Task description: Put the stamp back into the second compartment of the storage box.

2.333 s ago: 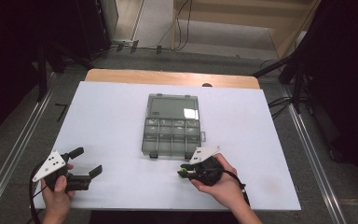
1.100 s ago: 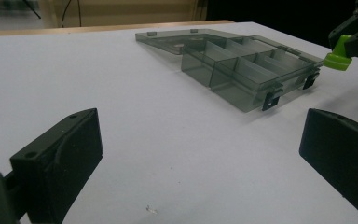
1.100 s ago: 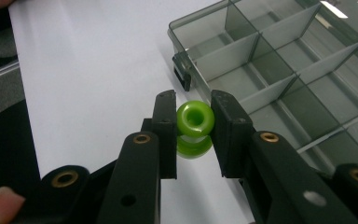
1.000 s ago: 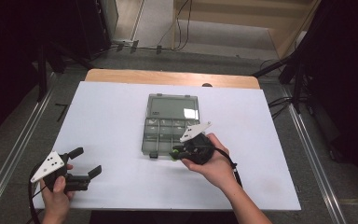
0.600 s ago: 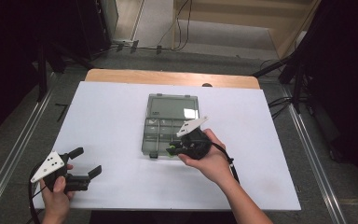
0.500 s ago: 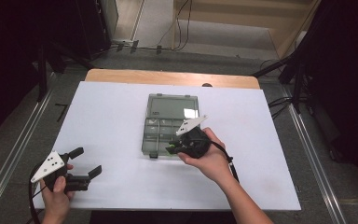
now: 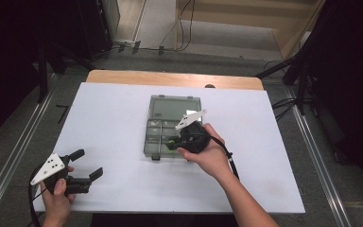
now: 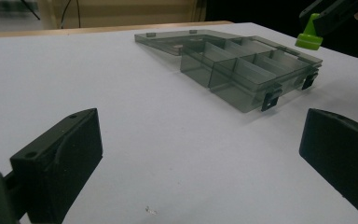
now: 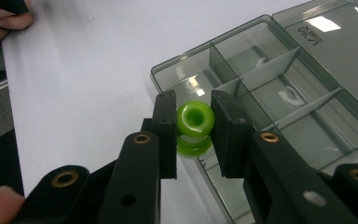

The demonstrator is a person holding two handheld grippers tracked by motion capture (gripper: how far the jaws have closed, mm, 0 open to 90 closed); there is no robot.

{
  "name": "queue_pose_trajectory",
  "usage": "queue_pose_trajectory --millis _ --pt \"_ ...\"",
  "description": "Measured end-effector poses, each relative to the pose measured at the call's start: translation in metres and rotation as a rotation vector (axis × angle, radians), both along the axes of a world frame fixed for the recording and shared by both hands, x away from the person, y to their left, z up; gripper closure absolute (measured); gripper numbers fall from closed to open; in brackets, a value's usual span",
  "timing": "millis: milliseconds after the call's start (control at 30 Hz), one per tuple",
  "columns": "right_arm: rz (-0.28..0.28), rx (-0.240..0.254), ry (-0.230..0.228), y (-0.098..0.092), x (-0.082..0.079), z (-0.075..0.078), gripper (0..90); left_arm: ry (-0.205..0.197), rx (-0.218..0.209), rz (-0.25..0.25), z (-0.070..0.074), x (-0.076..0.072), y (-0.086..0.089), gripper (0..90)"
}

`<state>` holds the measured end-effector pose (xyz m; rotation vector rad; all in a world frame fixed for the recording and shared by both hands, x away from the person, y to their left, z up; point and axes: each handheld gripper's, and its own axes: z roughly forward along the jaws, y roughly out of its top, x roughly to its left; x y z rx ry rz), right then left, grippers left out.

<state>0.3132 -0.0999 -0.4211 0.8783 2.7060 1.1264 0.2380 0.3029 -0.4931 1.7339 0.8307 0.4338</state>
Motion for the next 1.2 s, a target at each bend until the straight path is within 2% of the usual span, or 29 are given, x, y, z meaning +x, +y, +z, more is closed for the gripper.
queue_pose_trajectory --millis 733,1200 --pt "-0.021 -0.011 -0.012 0.008 0.021 0.005 70.4 -0.001 0.002 -0.003 0.000 0.000 0.000 0.0" --pt "-0.052 -0.018 0.003 0.010 0.035 0.002 70.4 0.000 0.003 -0.003 0.000 0.000 0.000 0.0"
